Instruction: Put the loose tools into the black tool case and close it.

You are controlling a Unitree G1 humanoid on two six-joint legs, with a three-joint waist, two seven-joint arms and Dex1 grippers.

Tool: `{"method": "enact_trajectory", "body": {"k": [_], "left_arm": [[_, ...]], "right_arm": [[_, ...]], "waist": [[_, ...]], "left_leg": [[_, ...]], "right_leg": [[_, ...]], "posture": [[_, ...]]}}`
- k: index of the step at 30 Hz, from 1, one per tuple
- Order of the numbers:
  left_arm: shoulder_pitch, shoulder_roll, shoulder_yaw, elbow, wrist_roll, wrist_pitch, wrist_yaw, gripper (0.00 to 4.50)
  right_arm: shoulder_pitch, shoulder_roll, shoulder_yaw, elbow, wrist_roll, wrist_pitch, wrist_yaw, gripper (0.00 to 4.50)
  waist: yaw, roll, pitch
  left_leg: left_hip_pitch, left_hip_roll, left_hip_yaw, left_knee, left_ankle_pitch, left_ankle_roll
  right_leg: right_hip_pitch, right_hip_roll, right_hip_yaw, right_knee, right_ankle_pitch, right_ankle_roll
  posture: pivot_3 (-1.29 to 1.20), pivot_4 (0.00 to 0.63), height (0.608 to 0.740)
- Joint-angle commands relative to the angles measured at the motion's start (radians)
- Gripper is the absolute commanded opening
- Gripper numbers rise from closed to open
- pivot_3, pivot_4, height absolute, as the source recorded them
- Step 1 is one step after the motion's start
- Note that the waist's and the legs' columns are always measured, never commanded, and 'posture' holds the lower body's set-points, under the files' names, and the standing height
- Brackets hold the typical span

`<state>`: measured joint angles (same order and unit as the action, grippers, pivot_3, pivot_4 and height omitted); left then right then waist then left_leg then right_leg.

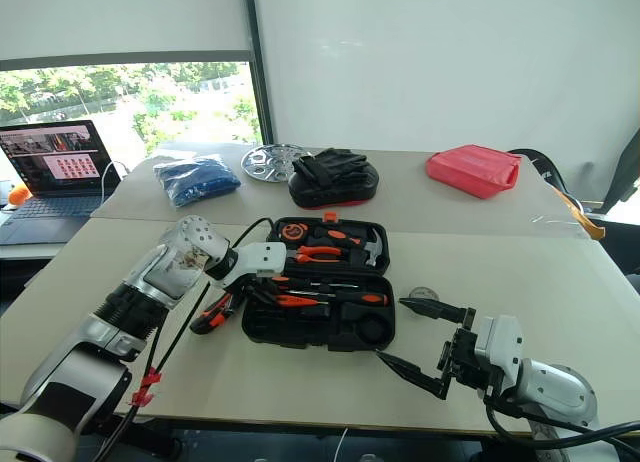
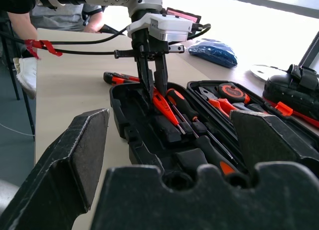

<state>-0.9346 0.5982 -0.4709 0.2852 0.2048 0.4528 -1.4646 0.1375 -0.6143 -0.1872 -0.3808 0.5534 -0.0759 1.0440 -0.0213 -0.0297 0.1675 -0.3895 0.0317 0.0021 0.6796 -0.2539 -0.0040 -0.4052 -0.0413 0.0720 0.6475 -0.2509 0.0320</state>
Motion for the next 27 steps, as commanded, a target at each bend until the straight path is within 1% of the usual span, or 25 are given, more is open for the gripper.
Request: {"method": "enact_trajectory", "body": {"k": [1, 7, 14, 16, 17, 18, 20, 27], "left_arm": [[0.029, 0.004, -0.032, -0.009, 0.000, -0.009, -0.018, 0.43], [0.030, -0.026, -0.042, -0.010, -0.005, 0.015, -0.006, 0.43], [0.015, -0.045, -0.053, 0.034, 0.016, 0.018, 0.024, 0.43], [0.014, -0.054, -0.044, 0.036, 0.010, 0.015, 0.036, 1.46], [0.015, -0.053, -0.039, 0.033, 0.006, 0.003, 0.037, 1.70], [0.015, -0.051, -0.035, 0.032, 0.000, -0.013, 0.032, 2.19], [0.015, -0.048, -0.009, 0.019, -0.025, -0.021, 0.030, 2.69], [-0.002, -0.002, 0.117, -0.047, -0.142, -0.048, 0.033, 2.69]], "right_arm": [[-0.019, 0.001, -0.001, -0.009, 0.004, -0.005, -0.004, 4.50], [-0.027, -0.005, 0.007, -0.013, 0.007, 0.004, -0.009, 4.50], [-0.034, -0.004, 0.014, -0.021, 0.008, 0.019, -0.019, 4.50], [-0.034, -0.002, 0.017, -0.025, 0.007, 0.022, -0.022, 4.50], [-0.033, -0.001, 0.017, -0.027, 0.008, 0.024, -0.025, 4.50], [-0.033, -0.002, 0.017, -0.028, 0.008, 0.024, -0.026, 4.50], [-0.032, -0.003, 0.017, -0.028, 0.010, 0.024, -0.027, 4.50], [-0.025, -0.010, 0.013, -0.023, 0.016, 0.025, -0.015, 4.50]], "waist": [[-0.001, 0.000, 0.000], [0.004, 0.000, 0.000], [0.006, 0.001, -0.001], [0.006, 0.003, -0.002], [0.007, 0.003, -0.002], [0.007, 0.003, -0.002], [0.007, 0.003, -0.002], [0.003, 0.002, -0.001]], "left_leg": [[0.000, 0.000, 0.000, 0.000, 0.000, 0.000], [0.000, 0.000, 0.000, 0.000, 0.000, 0.000], [0.000, 0.000, 0.000, 0.000, 0.000, 0.000], [0.001, 0.000, 0.000, 0.000, 0.000, 0.000], [0.001, 0.000, 0.000, 0.001, 0.000, 0.000], [0.000, 0.000, 0.000, 0.001, 0.000, 0.000], [0.001, 0.000, 0.000, 0.001, 0.000, 0.000], [-0.001, 0.000, 0.000, 0.001, 0.000, 0.000]], "right_leg": [[0.000, 0.000, 0.000, 0.000, 0.000, 0.000], [0.000, 0.000, 0.000, 0.000, 0.000, 0.000], [0.001, 0.000, 0.000, 0.000, 0.000, 0.000], [0.002, 0.000, 0.000, 0.000, 0.000, 0.000], [0.002, 0.000, 0.000, 0.000, 0.000, 0.000], [0.001, 0.000, 0.000, 0.000, 0.000, 0.000], [0.001, 0.000, 0.000, 0.000, 0.000, 0.000], [0.000, 0.000, 0.000, 0.000, 0.000, 0.000]], "posture": [[0.00, 0.150, 0.740], [0.00, 0.150, 0.740], [0.00, 0.150, 0.740], [0.00, 0.150, 0.740], [0.00, 0.150, 0.740], [0.00, 0.150, 0.740], [0.00, 0.150, 0.740], [0.00, 0.150, 0.740]]}}
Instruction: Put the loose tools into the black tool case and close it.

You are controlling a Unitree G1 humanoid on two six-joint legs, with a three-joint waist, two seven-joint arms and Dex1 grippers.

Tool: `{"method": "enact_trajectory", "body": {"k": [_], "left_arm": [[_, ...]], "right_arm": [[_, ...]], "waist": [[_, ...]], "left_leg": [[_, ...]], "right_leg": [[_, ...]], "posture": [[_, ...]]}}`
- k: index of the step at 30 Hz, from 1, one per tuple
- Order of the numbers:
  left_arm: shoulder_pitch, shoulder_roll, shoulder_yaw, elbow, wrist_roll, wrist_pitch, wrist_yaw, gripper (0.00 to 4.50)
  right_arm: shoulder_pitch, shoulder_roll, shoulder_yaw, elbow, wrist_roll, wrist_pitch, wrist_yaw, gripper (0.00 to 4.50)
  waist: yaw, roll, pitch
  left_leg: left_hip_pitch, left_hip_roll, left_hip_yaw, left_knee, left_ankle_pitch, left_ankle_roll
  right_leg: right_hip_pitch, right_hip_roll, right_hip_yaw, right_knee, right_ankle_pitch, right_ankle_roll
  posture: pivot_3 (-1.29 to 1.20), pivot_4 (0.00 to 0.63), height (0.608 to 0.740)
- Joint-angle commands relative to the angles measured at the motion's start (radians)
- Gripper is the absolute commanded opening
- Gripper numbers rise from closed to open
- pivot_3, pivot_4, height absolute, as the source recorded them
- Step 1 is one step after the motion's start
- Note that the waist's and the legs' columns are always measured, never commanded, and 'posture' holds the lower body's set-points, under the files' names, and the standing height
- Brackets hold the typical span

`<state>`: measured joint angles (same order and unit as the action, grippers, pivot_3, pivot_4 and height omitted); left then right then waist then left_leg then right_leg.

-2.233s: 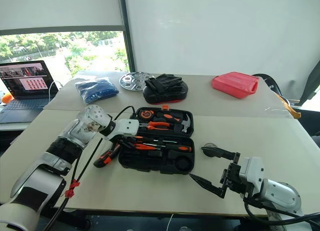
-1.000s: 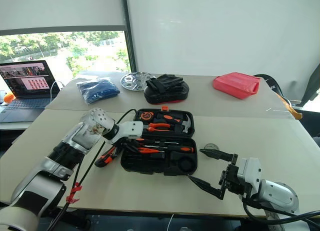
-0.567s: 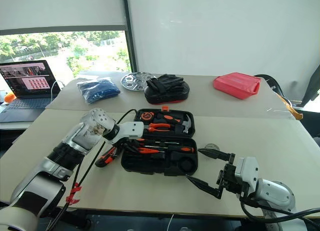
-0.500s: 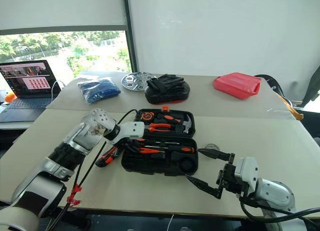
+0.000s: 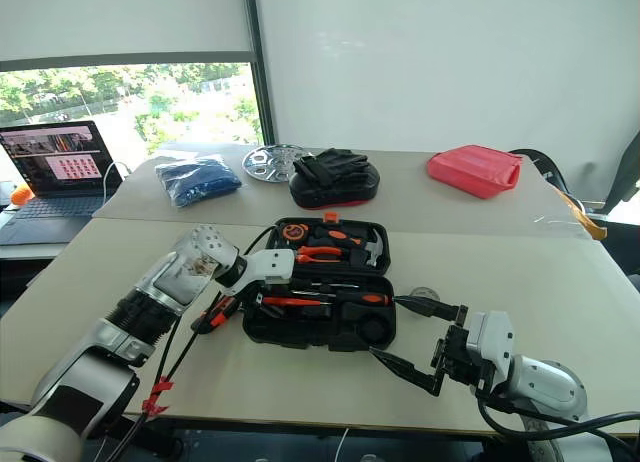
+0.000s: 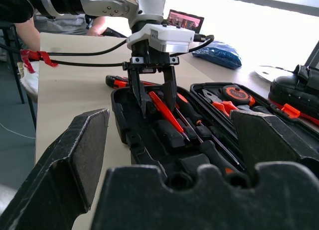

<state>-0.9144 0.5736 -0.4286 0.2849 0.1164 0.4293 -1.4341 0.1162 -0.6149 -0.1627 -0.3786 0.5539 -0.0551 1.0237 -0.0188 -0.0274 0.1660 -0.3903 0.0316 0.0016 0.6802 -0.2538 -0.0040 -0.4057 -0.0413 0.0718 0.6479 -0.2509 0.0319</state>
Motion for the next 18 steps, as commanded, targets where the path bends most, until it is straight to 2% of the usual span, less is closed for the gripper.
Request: {"method": "enact_trajectory", "body": {"k": [1, 4, 6, 7, 8, 12, 13, 18], "left_arm": [[-0.020, 0.033, 0.091, -0.059, -0.075, -0.029, -0.010, 2.69], [0.001, 0.065, 0.122, -0.088, -0.119, -0.030, -0.031, 2.69], [0.024, 0.070, 0.143, -0.085, -0.139, -0.025, -0.013, 2.17], [0.038, 0.070, 0.146, -0.077, -0.139, -0.065, -0.002, 2.06], [0.047, 0.064, 0.150, -0.067, -0.136, -0.088, 0.020, 1.82], [0.070, 0.013, 0.151, 0.005, -0.132, -0.126, 0.087, 0.26], [0.074, 0.003, 0.146, 0.026, -0.122, -0.151, 0.104, 0.06], [0.077, -0.033, 0.134, 0.071, -0.109, -0.184, 0.153, 0.06]], "right_arm": [[-0.006, -0.010, -0.010, -0.023, 0.015, 0.005, 0.007, 4.50], [-0.012, -0.011, -0.008, -0.018, 0.014, 0.008, 0.010, 4.50], [-0.017, -0.012, -0.006, -0.016, 0.014, 0.010, 0.011, 4.50], [-0.019, -0.011, -0.004, -0.014, 0.013, 0.011, 0.011, 4.50], [-0.022, -0.010, -0.003, -0.012, 0.012, 0.011, 0.012, 4.50], [-0.033, -0.006, 0.004, -0.007, 0.009, 0.013, 0.013, 4.50], [-0.035, -0.006, 0.004, -0.005, 0.008, 0.012, 0.014, 4.50], [-0.031, -0.007, -0.001, -0.006, 0.010, 0.010, 0.017, 4.50]], "waist": [[0.001, 0.000, 0.000], [0.003, 0.000, 0.000], [0.003, 0.000, 0.000], [0.003, 0.000, 0.000], [0.003, 0.000, 0.000], [0.006, 0.000, 0.000], [0.007, 0.000, 0.000], [0.006, 0.000, 0.000]], "left_leg": [[0.000, 0.000, 0.000, 0.000, 0.000, 0.000], [0.000, 0.000, 0.000, 0.000, 0.000, 0.000], [0.000, 0.000, 0.000, 0.000, 0.000, 0.000], [0.000, 0.000, 0.000, 0.000, 0.000, 0.000], [0.000, 0.000, 0.000, 0.000, 0.000, 0.000], [0.000, 0.000, 0.000, 0.001, 0.000, 0.000], [0.000, 0.000, 0.000, 0.001, 0.000, 0.000], [-0.001, 0.000, 0.000, 0.001, 0.000, 0.000]], "right_leg": [[0.000, 0.000, 0.000, 0.000, 0.000, 0.000], [0.000, 0.000, 0.000, 0.000, 0.000, 0.000], [0.000, 0.000, 0.000, 0.000, 0.000, 0.000], [0.000, 0.000, 0.000, 0.000, 0.000, 0.000], [0.000, 0.000, 0.000, 0.000, 0.000, 0.000], [0.000, 0.000, 0.000, 0.000, 0.000, 0.000], [0.001, 0.000, 0.000, 0.000, 0.000, 0.000], [0.000, 0.000, 0.000, 0.000, 0.000, 0.000]], "posture": [[0.00, 0.150, 0.740], [0.00, 0.150, 0.740], [0.00, 0.150, 0.740], [0.00, 0.150, 0.740], [0.00, 0.150, 0.740], [0.00, 0.150, 0.740], [0.00, 0.150, 0.740], [0.00, 0.150, 0.740]]}}
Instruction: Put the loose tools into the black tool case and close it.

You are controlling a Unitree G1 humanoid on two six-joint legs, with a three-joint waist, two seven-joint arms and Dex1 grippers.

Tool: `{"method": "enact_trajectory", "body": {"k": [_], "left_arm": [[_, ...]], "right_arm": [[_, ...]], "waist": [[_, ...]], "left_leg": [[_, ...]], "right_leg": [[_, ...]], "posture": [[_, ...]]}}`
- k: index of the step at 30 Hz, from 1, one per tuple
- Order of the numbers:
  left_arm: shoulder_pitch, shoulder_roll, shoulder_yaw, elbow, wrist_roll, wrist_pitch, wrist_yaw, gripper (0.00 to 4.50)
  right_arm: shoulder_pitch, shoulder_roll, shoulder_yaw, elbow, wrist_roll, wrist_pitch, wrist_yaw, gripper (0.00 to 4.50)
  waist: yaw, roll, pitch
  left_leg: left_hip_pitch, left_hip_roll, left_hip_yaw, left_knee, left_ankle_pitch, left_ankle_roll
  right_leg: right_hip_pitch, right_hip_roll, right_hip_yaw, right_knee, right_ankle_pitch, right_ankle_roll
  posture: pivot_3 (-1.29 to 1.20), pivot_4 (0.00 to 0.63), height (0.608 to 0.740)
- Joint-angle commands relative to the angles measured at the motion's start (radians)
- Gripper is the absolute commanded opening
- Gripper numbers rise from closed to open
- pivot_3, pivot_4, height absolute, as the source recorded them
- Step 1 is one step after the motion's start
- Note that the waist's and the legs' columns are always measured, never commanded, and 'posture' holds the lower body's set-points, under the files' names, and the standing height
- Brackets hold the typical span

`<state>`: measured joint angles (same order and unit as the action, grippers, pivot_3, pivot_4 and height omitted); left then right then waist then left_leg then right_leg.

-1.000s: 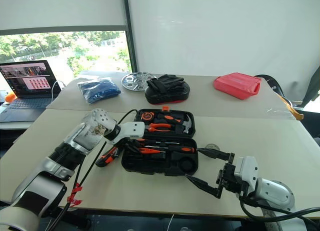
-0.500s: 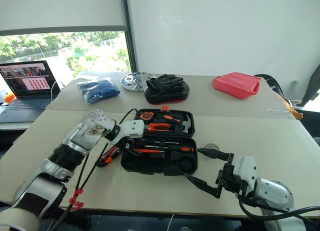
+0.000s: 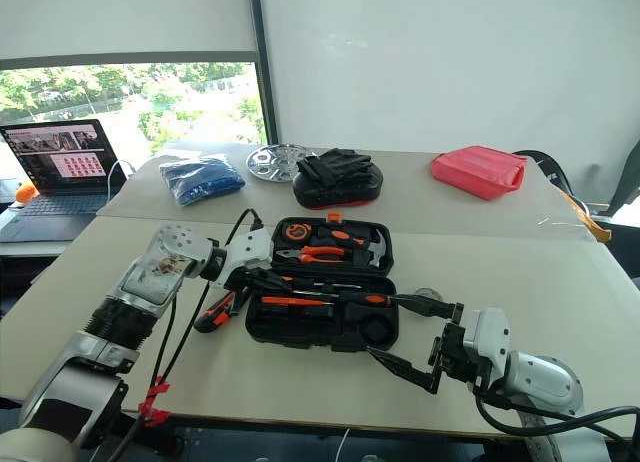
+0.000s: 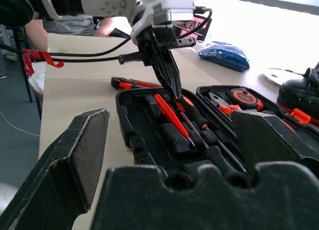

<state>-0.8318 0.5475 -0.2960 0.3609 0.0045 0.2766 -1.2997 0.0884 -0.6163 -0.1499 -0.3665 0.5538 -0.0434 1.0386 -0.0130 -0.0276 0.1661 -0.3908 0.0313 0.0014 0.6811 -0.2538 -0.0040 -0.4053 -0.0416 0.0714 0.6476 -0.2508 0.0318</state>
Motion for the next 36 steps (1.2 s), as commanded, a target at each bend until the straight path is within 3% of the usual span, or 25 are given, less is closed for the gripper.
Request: {"method": "enact_trajectory", "body": {"k": [1, 22, 30, 36], "left_arm": [[-0.003, -0.007, -0.002, -0.008, 0.001, -0.033, 0.013, 0.06], [0.098, 0.028, -0.072, -0.117, 0.033, 0.093, 0.014, 0.06], [0.083, -0.012, 0.037, -0.147, -0.115, 0.087, 0.012, 0.06], [0.054, -0.010, 0.037, -0.061, -0.068, 0.061, 0.090, 0.06]], "right_arm": [[-0.001, -0.006, -0.014, -0.020, 0.010, -0.002, 0.002, 4.50], [0.008, 0.004, -0.010, -0.023, 0.008, -0.008, -0.006, 4.50], [0.017, 0.003, -0.014, -0.023, 0.010, -0.008, -0.004, 4.50], [0.010, 0.006, -0.008, -0.016, 0.006, -0.009, -0.003, 4.50]], "waist": [[0.000, 0.000, 0.000], [-0.004, 0.000, 0.000], [-0.002, 0.000, 0.000], [-0.002, 0.000, 0.000]], "left_leg": [[0.000, 0.000, 0.000, 0.000, 0.000, 0.000], [0.002, 0.000, 0.000, 0.000, 0.000, 0.000], [0.001, 0.000, 0.000, 0.000, 0.000, 0.000], [0.001, 0.000, 0.000, 0.000, 0.000, 0.000]], "right_leg": [[0.000, 0.000, 0.000, 0.000, 0.000, 0.000], [0.001, 0.000, 0.000, 0.001, 0.000, 0.000], [0.001, 0.000, 0.000, 0.001, 0.000, 0.000], [0.001, 0.000, 0.000, 0.000, 0.000, 0.000]], "posture": [[0.00, 0.150, 0.740], [0.00, 0.150, 0.740], [0.00, 0.150, 0.740], [0.00, 0.150, 0.740]]}}
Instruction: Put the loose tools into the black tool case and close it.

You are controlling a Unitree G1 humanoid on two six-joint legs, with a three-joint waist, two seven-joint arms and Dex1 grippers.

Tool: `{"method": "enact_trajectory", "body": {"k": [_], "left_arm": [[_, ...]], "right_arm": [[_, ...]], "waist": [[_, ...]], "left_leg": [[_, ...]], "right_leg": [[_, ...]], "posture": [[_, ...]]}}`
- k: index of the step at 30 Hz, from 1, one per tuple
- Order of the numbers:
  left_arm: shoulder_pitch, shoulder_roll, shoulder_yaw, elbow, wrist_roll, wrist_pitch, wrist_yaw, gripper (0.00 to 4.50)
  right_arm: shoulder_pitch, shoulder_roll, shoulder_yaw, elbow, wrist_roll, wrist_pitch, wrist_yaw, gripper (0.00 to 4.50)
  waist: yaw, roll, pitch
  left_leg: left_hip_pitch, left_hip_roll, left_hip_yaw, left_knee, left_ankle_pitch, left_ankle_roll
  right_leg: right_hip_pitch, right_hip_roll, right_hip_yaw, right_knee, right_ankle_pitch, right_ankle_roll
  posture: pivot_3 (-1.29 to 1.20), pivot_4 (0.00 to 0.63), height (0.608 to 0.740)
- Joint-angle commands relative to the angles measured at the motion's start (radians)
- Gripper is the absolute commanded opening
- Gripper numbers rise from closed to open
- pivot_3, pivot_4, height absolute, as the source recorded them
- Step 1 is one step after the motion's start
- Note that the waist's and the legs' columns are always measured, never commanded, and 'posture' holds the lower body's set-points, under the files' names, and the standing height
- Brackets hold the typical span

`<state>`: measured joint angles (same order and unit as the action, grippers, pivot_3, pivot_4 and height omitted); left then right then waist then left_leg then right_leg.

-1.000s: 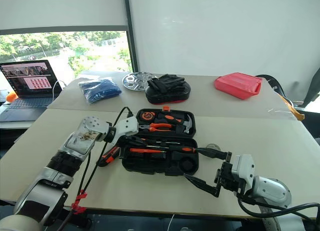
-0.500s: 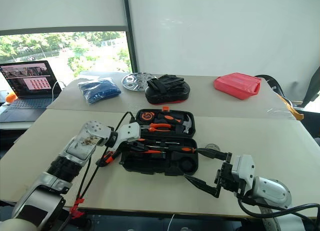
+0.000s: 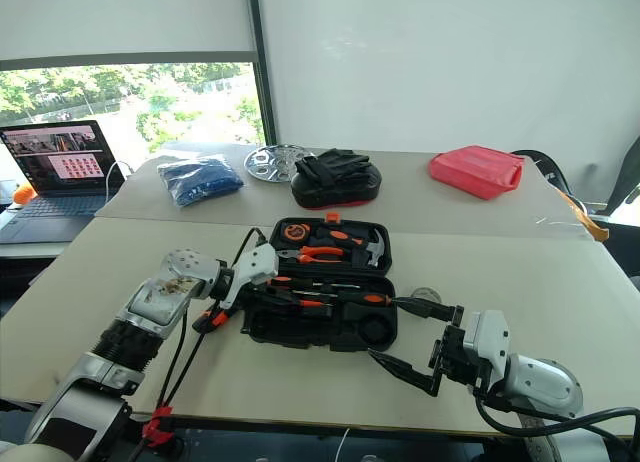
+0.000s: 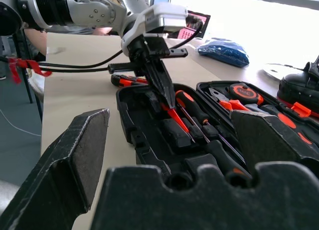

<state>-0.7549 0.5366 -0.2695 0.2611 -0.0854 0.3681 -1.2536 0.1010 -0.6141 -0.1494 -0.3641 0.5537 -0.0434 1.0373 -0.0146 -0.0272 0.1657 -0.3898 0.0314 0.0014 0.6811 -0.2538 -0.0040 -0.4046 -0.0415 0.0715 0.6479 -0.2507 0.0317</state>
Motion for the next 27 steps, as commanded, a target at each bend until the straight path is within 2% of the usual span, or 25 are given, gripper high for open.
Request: {"method": "enact_trajectory", "body": {"k": [1, 27], "left_arm": [[-0.022, -0.001, 0.007, 0.043, 0.029, -0.026, 0.055, 0.06], [0.058, 0.017, -0.080, -0.016, 0.087, 0.033, 0.077, 0.06]], "right_arm": [[-0.005, 0.004, -0.007, -0.018, 0.006, -0.009, -0.002, 4.50], [-0.019, 0.004, -0.003, -0.007, 0.004, -0.015, -0.007, 4.50]], "waist": [[0.000, 0.000, 0.000], [-0.001, 0.000, 0.000]], "left_leg": [[0.000, 0.000, 0.000, 0.000, 0.000, 0.000], [0.001, 0.000, 0.000, 0.000, 0.000, 0.000]], "right_leg": [[0.000, 0.000, 0.000, 0.000, 0.000, 0.000], [0.001, 0.000, 0.000, 0.000, 0.000, 0.000]], "posture": [[0.00, 0.150, 0.740], [0.00, 0.150, 0.740]]}}
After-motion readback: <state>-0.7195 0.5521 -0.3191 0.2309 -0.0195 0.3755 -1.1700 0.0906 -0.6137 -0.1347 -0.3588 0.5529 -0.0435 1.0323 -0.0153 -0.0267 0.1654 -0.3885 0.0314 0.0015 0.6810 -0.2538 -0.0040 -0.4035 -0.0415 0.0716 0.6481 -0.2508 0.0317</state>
